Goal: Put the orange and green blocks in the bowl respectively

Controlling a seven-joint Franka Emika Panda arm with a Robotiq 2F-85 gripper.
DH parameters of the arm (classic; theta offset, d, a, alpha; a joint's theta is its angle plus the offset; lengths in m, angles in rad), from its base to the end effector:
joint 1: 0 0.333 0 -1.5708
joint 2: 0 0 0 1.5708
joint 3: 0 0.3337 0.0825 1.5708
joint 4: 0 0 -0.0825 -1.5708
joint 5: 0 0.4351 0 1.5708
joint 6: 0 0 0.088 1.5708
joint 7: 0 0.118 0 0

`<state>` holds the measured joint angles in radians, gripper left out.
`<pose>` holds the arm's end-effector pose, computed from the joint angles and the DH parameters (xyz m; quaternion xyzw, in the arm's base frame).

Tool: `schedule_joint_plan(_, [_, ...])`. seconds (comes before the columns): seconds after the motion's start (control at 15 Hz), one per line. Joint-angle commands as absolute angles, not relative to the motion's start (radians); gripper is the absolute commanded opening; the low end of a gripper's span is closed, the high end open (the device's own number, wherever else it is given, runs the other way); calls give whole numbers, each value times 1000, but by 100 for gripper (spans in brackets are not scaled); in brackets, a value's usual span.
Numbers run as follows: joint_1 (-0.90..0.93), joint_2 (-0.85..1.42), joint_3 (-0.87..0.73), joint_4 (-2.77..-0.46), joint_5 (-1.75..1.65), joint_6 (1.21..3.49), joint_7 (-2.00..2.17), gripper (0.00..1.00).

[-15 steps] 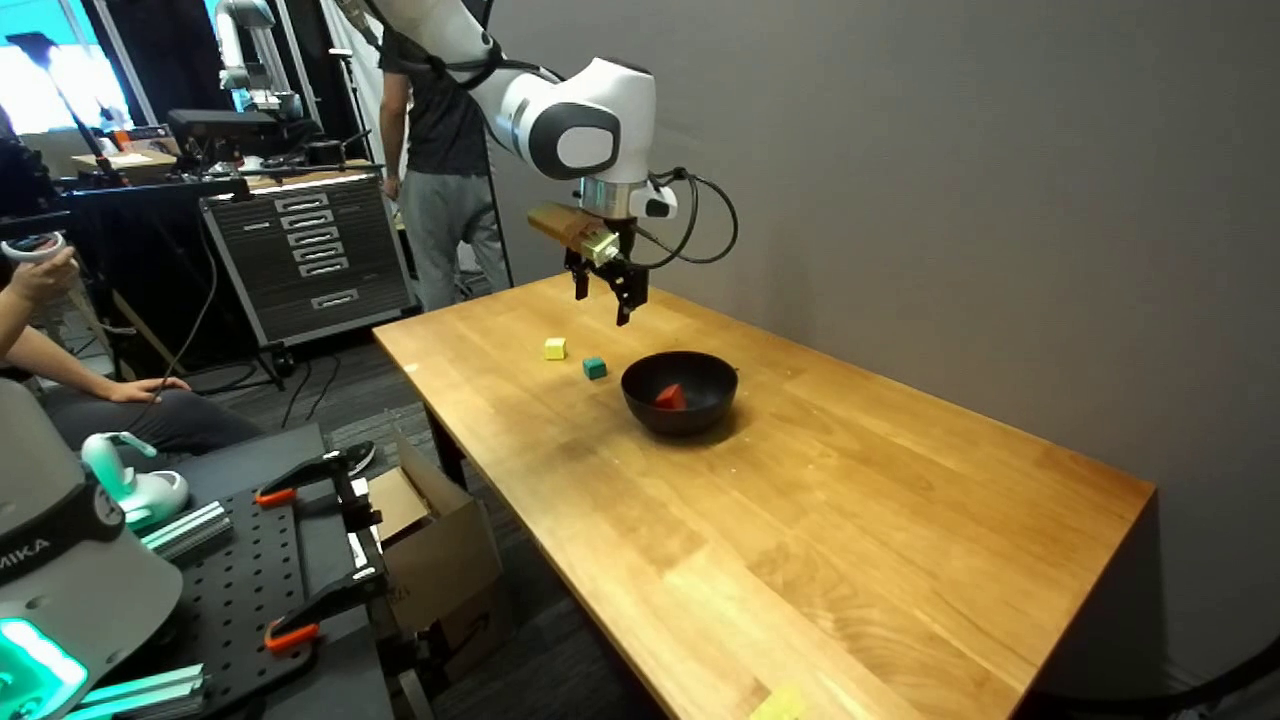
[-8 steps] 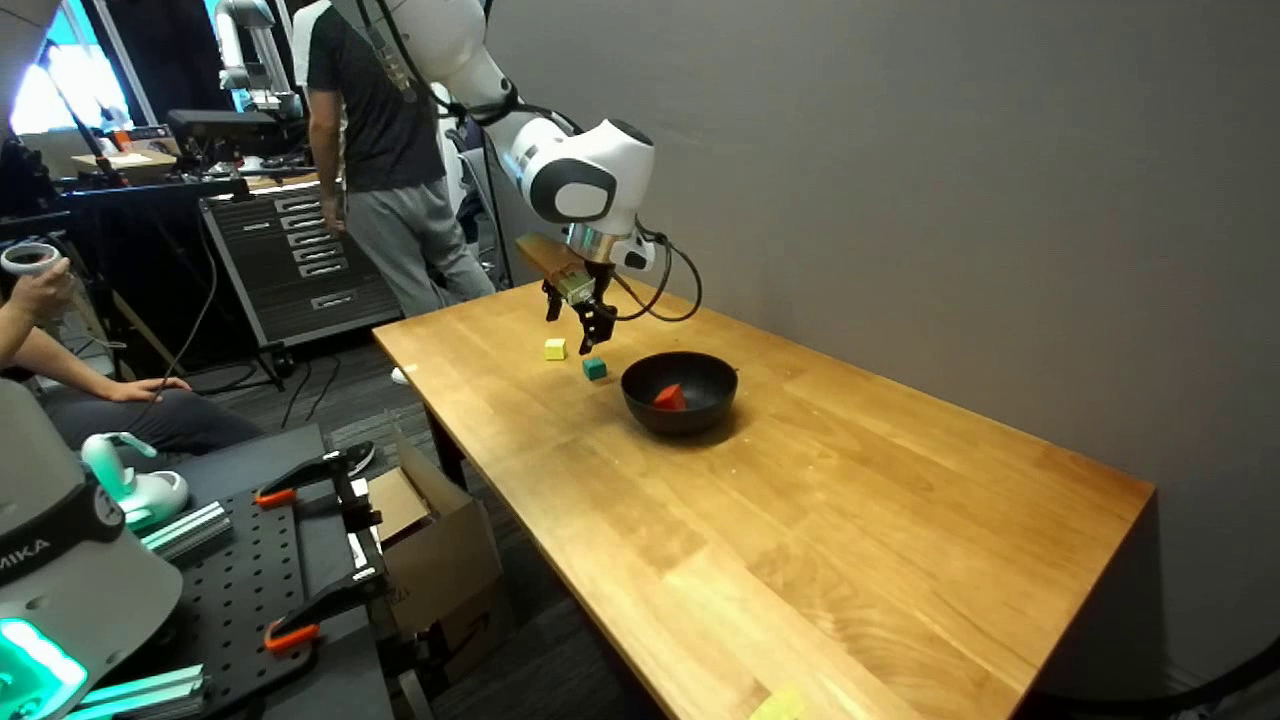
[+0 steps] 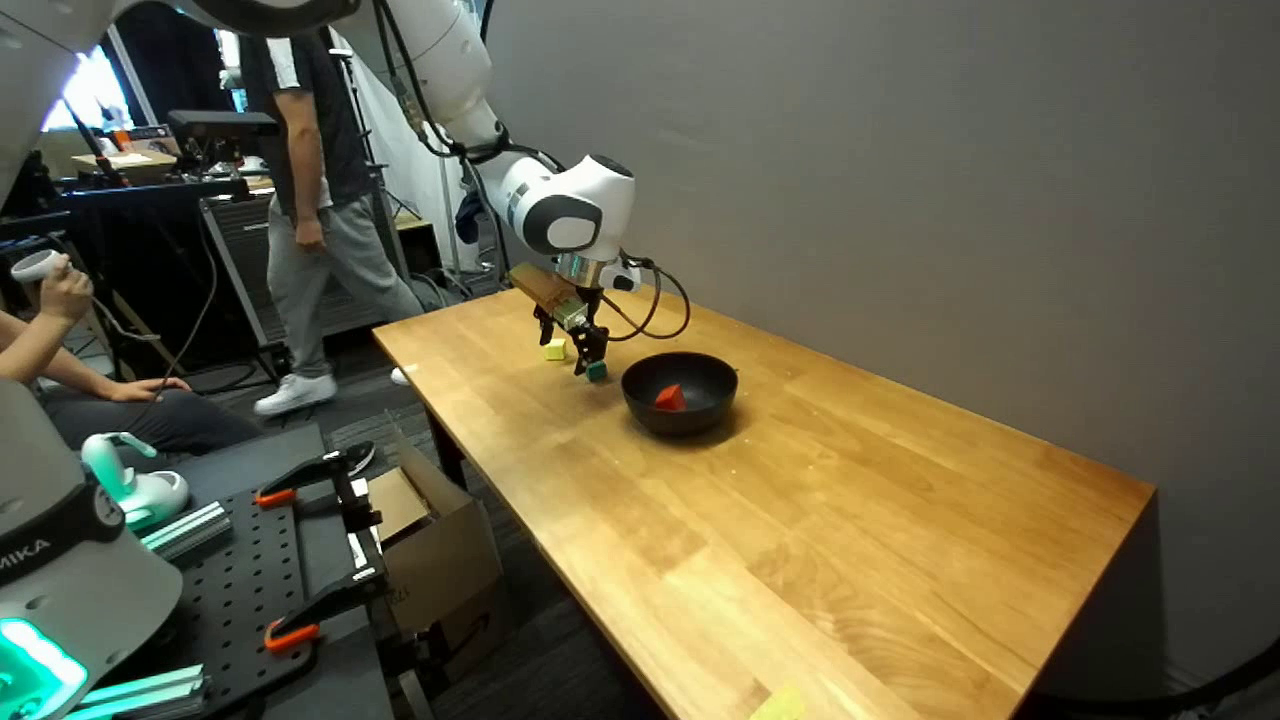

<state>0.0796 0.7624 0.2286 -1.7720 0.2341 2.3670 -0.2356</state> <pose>0.6460 0.2070 0.0890 -0.9728 -0.1533 0.0841 0.1521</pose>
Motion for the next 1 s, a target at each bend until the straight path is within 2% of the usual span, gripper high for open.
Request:
schedule_joint_plan(0.0, [122,806,190,-1727,127,2443,-239,100])
schedule_joint_plan(0.67, [153,859,149,-1683,-32,2570,-208,100])
schedule_joint_plan(0.73, [154,858,150,-1682,-40,2568,-214,75])
schedule_joint_plan(0.8, [157,855,148,-1685,-47,2572,-208,72])
schedule_joint_plan(0.93, [158,842,145,-1693,-52,2560,-196,56])
